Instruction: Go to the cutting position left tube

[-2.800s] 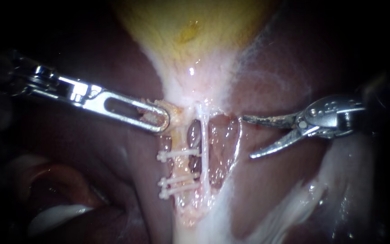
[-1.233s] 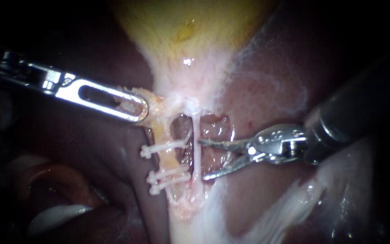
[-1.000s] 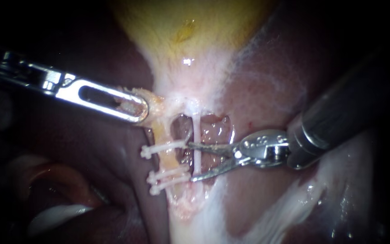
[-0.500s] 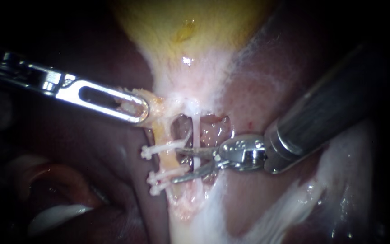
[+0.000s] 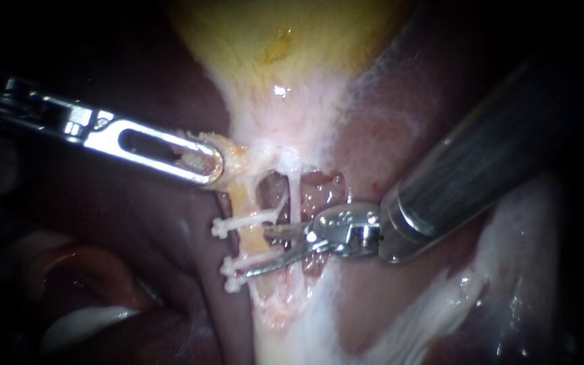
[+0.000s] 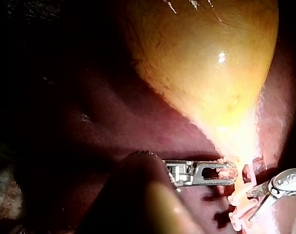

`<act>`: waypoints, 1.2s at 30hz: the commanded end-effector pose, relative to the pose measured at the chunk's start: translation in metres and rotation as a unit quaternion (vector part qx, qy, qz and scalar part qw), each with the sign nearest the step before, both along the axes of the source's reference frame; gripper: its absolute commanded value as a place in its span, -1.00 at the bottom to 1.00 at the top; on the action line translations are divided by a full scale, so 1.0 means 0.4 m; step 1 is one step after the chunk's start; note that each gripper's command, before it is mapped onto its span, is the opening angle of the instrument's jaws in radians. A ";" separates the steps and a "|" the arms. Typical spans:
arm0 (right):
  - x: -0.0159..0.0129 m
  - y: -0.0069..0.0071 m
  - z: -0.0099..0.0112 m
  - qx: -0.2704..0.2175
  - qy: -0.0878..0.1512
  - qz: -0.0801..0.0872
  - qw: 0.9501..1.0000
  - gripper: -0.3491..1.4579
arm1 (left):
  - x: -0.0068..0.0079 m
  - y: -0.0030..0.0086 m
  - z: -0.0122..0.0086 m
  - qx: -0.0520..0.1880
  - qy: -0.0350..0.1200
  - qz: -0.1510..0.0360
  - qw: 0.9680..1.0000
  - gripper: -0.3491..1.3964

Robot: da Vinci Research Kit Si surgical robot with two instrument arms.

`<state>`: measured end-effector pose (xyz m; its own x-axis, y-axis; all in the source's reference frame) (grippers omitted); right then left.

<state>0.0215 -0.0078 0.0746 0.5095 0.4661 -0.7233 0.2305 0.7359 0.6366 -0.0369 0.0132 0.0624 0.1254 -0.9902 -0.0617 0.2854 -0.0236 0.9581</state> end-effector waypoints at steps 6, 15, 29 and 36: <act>0.0027 0.0007 0.0003 0.034 0.014 0.004 0.999 0.93 | -0.0006 0.0002 0.0005 0.000 0.000 0.000 1.000 -1.00; 0.0069 -0.0019 0.0025 0.066 0.022 -0.002 0.998 0.91 | -0.0014 0.0010 0.0016 0.000 0.001 -0.001 1.000 -1.00; 0.0132 -0.0018 0.0042 0.114 0.048 0.031 0.992 0.91 | -0.0029 0.0014 0.0024 0.000 0.002 -0.002 1.000 -1.00; 0.0141 -0.0010 0.0039 0.123 0.054 0.037 0.990 0.91 | -0.0030 0.0012 0.0026 -0.001 0.003 -0.003 1.000 -1.00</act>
<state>0.0271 -0.0083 0.0762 0.3936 0.6676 -0.6319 0.2582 0.5795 0.7730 -0.0382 0.0137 0.0634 0.1185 -0.9911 -0.0606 0.2897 -0.0239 0.9568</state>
